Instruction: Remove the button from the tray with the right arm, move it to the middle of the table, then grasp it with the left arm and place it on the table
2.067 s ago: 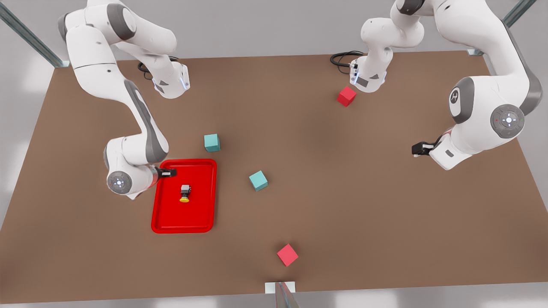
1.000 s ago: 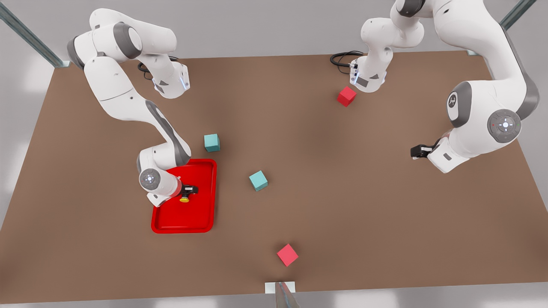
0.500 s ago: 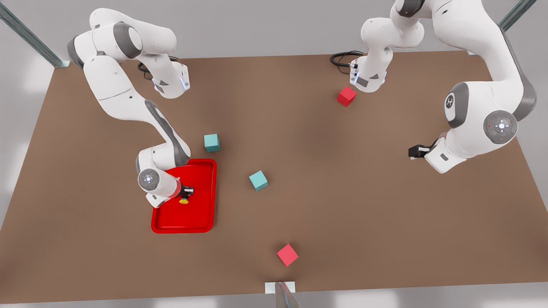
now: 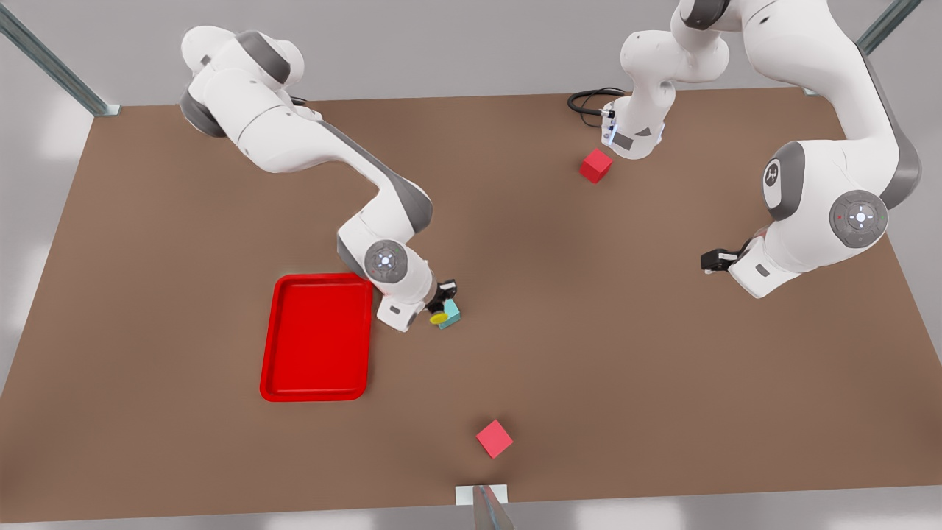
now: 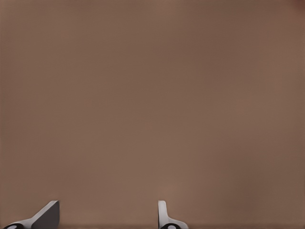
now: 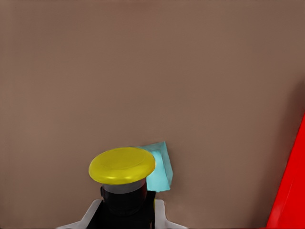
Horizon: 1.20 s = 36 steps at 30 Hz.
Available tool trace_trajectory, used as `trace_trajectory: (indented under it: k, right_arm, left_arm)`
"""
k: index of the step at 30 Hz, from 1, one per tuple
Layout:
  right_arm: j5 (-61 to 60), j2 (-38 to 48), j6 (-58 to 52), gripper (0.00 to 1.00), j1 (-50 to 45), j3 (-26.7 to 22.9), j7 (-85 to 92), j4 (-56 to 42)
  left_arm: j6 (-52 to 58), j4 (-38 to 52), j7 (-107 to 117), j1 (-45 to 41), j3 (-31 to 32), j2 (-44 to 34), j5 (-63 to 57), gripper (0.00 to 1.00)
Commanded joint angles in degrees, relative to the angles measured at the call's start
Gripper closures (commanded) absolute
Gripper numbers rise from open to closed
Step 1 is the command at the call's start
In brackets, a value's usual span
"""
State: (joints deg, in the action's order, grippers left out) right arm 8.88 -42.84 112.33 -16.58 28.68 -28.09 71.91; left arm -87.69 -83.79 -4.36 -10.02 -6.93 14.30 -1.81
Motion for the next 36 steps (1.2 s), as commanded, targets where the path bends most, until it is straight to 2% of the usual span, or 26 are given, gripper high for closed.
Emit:
trace_trajectory:
  k: [1,3,5,7,10,11,12,13,15,17,21,22,23,24,25,26,27,28,29,30,32,33,36]
  right_arm:
    - [0.61,-5.93,-3.08,0.62,-7.49,-3.18,-33.69,-9.4]
    - [0.61,-11.47,-1.94,0.62,-13.11,-4.67,-38.62,-17.23]
    - [-3.43,-17.28,-0.8,0.61,-20.33,-10.74,-41.08,-25.94]
    - [-4.4,-20.87,2.72,0.61,-24.37,-14.35,-43.28,-27.43]
    - [-4.49,-24.22,6.5,0.57,-26.66,-15.32,-45.48,-28.32]
    - [-4.49,-24.75,6.94,0.52,-26.75,-15.32,-45.48,-28.32]
    - [-4.49,-25.1,7.46,0.41,-27.1,-15.49,-45.48,-28.32]
    - [-4.49,-25.1,7.82,0.18,-27.27,-16.37,-45.65,-28.32]
    - [-4.49,-25.1,9.05,0.13,-27.54,-16.64,-45.92,-28.32]
    - [-4.49,-25.1,9.4,0.0,-27.54,-16.72,-45.92,-28.32]
    - [-4.49,-24.49,9.22,0.0,-26.57,-16.81,-45.48,-28.14]
    - [-4.57,-22.56,8.52,0.0,-24.38,-16.37,-43.99,-27.7]
    - [-4.58,-17.11,5.54,0.0,-21.04,-15.32,-40.83,-24.72]
    - [-4.31,-12.64,-2.78,0.0,-20.08,-15.49,-36.88,-24.36]
    - [-4.22,-7.09,-15.1,0.0,-16.03,-15.49,-23.79,-24.36]
    - [-2.29,-0.95,-24.5,0.0,-9.28,-15.5,-6.16,-24.36]
    - [-2.29,4.85,-33.99,0.0,-1.29,-15.41,8.88,-24.01]
    - [-2.2,10.21,-37.8,0.0,6.98,-15.41,20.15,-19.29]
    - [-1.76,13.56,-37.1,0.0,10.85,-15.32,24.46,-15.42]
    - [-1.94,18.83,-31.3,0.0,16.49,-14.62,29.84,-8.29]
    - [-2.81,35.08,-18.14,0.0,22.02,-14.26,29.49,15.5]
    - [-2.04,36.51,-20.99,0.0,22.12,-14.26,28.61,14.94]
    - [-1.5,36.25,-21.98,0.0,23.61,-14.53,28.79,13.34]
  left_arm:
    - [0.06,0.03,0.14,0.0,-0.02,-0.06,-0.03,0.0]
    - [0.06,0.03,0.05,0.0,-0.02,-0.06,-0.03,0.0]
    - [0.06,0.03,0.14,0.0,-0.02,-0.06,-0.03,0.0]
    - [-0.02,0.03,0.14,0.0,-0.02,0.29,-0.03,0.0]
    - [-0.11,0.03,0.05,0.0,-0.02,0.29,-0.03,0.0]
    - [-0.2,0.03,0.05,0.0,-0.02,0.29,-0.03,0.0]
    - [-0.2,0.03,0.05,0.0,-0.02,0.38,-0.03,0.0]
    - [-0.2,0.03,0.05,0.0,-0.02,0.38,-0.03,0.0]
    - [-0.2,0.03,0.05,0.0,-0.02,0.38,-0.03,0.0]
    - [-0.2,0.03,0.14,0.0,-0.02,0.38,-0.03,0.0]
    - [-0.37,0.03,0.4,0.0,0.07,0.73,-0.03,0.0]
    - [-0.37,0.11,8.11,-0.08,1.56,2.13,0.06,0.0]
    - [-0.37,0.82,26.74,0.0,6.57,4.59,0.93,0.0]
    - [-0.37,3.88,41.04,0.18,10.95,7.92,2.33,0.0]
    - [-0.37,8.81,56.02,0.09,14.04,12.67,6.38,0.0]
    - [-4.66,10.13,67.51,0.09,18.43,15.75,8.14,0.0]
    - [-13.61,10.13,78.6,0.09,23.09,18.91,8.14,0.0]
    - [-23.54,10.22,84.76,-3.49,23.54,22.51,8.05,0.0]
    - [-29.61,10.13,86.53,-4.73,23.45,24.89,7.7,0.0]
    - [-34.47,10.05,87.5,-6.76,23.45,27.62,6.65,0.0]
    - [-34.56,4.61,88.65,-12.21,23.28,28.94,-1.78,0.0]
    - [-34.74,1.79,86.73,-12.56,23.28,28.59,-5.64,0.0]
    - [-37.99,-8.14,53.24,-12.21,21.7,23.14,-11.46,0.0]
